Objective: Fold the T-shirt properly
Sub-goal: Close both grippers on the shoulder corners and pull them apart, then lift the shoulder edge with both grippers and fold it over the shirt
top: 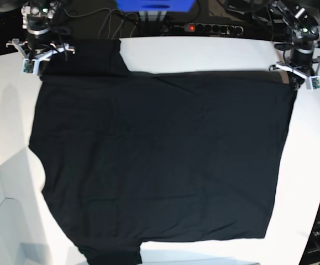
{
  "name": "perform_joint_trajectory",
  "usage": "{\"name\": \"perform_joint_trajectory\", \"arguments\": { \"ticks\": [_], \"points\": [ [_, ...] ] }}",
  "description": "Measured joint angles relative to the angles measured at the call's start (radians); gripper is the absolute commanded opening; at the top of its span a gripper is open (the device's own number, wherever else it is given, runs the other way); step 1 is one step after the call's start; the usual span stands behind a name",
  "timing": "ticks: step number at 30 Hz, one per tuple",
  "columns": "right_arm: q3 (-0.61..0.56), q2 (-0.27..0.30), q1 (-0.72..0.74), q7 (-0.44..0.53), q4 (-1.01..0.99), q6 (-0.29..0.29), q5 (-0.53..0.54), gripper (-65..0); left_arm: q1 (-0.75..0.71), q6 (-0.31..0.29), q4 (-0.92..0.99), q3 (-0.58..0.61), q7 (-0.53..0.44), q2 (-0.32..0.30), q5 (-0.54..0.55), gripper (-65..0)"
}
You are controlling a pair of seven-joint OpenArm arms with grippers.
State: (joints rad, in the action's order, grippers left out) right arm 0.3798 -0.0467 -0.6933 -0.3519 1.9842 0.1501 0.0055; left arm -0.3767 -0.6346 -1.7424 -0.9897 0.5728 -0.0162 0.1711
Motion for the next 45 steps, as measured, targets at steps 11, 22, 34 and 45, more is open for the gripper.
{"name": "perform_joint_trajectory", "arguments": {
  "ticks": [11, 22, 34, 45],
  "points": [
    [0.008, 0.002, -0.024, 0.031, 0.001, 0.008, 0.003, -65.0, -0.024, -0.002, -0.013, -0.087, 0.002, 0.014, 0.044, -65.0],
    [0.043, -0.034, -0.112, 0.183, 0.001, 0.119, -0.001, -65.0, -0.078, -0.002, -0.013, -0.088, 0.001, 0.044, 0.047, -65.0],
    [0.038, -0.036, -0.216, 0.370, 0.002, 0.120, -0.001, -65.0, -0.119, -0.062, -0.012, -0.089, 0.000, 0.063, 0.039, -65.0],
    [0.041, -0.091, -0.214, 0.506, 0.002, 0.246, 0.107, -65.0, -0.056, -0.066, -0.013, -0.170, 0.006, 0.060, 0.035, -65.0]
  ]
}}
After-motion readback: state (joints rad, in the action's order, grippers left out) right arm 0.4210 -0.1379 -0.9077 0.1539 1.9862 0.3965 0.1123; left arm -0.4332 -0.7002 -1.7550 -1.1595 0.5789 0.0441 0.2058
